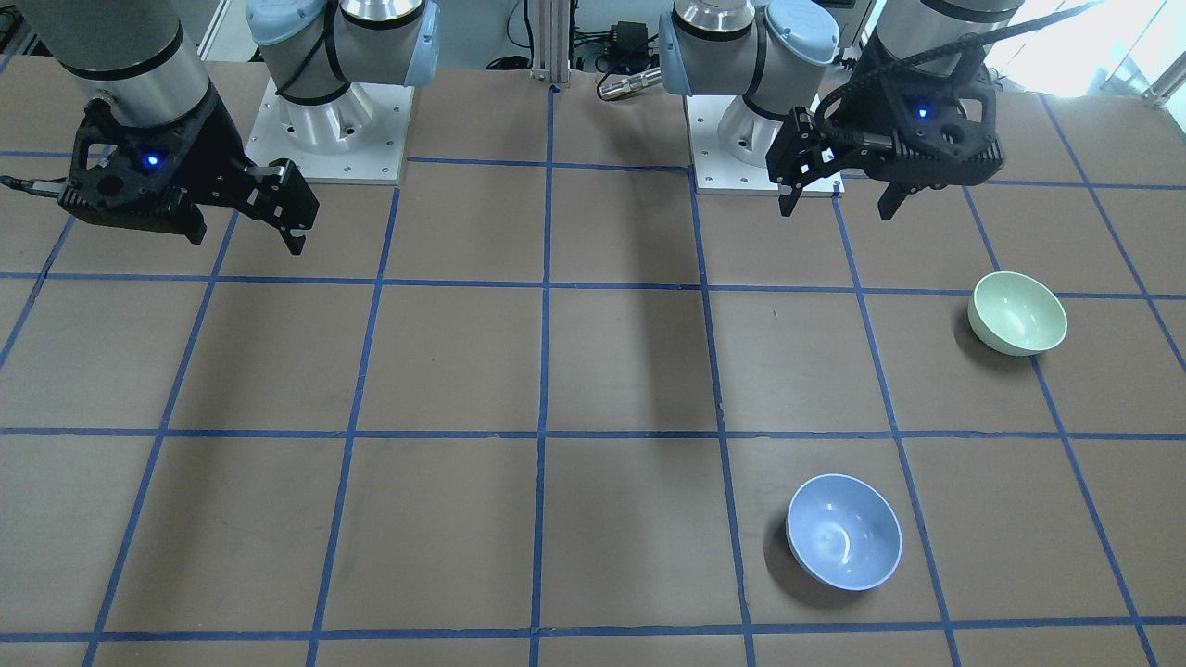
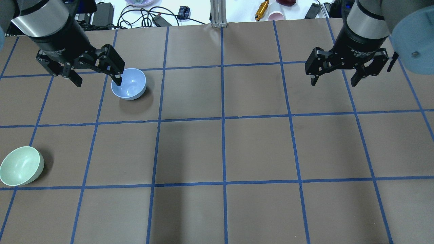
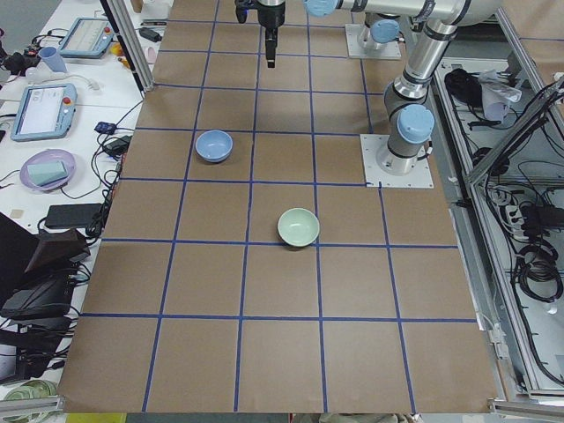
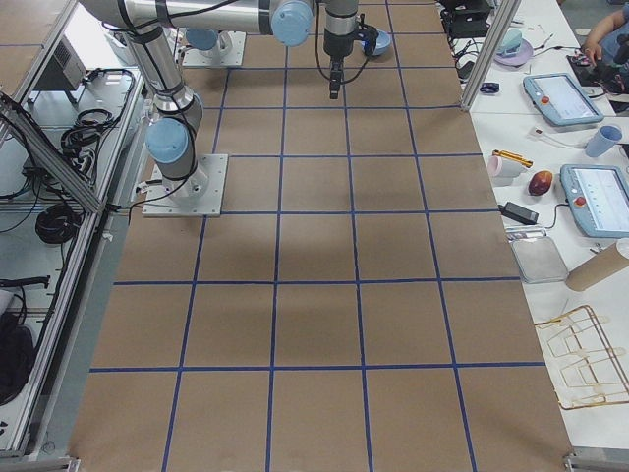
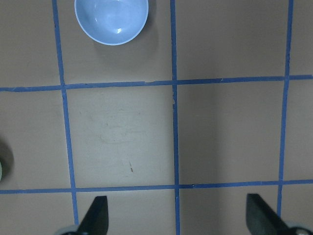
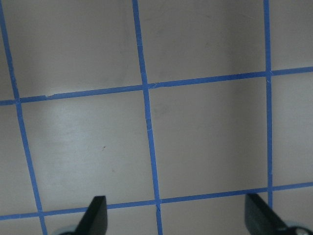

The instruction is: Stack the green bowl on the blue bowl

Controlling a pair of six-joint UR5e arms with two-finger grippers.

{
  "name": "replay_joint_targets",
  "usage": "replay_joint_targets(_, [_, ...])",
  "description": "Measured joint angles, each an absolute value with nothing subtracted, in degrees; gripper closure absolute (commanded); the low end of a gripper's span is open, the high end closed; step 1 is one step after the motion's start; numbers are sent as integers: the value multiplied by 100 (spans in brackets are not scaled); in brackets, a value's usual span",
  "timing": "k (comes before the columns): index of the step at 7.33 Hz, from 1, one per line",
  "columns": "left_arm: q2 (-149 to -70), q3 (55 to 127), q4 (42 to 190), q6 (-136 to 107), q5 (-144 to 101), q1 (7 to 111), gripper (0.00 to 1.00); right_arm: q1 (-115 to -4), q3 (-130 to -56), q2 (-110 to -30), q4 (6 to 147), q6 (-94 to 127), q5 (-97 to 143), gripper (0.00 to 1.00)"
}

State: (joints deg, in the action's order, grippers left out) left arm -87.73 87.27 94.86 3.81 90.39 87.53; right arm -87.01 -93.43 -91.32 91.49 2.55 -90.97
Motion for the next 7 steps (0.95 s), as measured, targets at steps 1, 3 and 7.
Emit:
replay_joint_targets(1, [-8767, 8727, 9469, 387, 9040, 8756, 0, -8701, -9343, -9132, 9149, 255, -9097, 0])
replay_joint_targets(3, [-8754, 8728, 9464, 447, 9058, 8802, 0, -8701, -9343, -9132, 9149, 255, -9097, 0])
replay_joint_targets(7, [-8734, 8728, 9457, 526, 9031, 8832, 0, -8701, -9343, -9132, 9149, 255, -9097, 0])
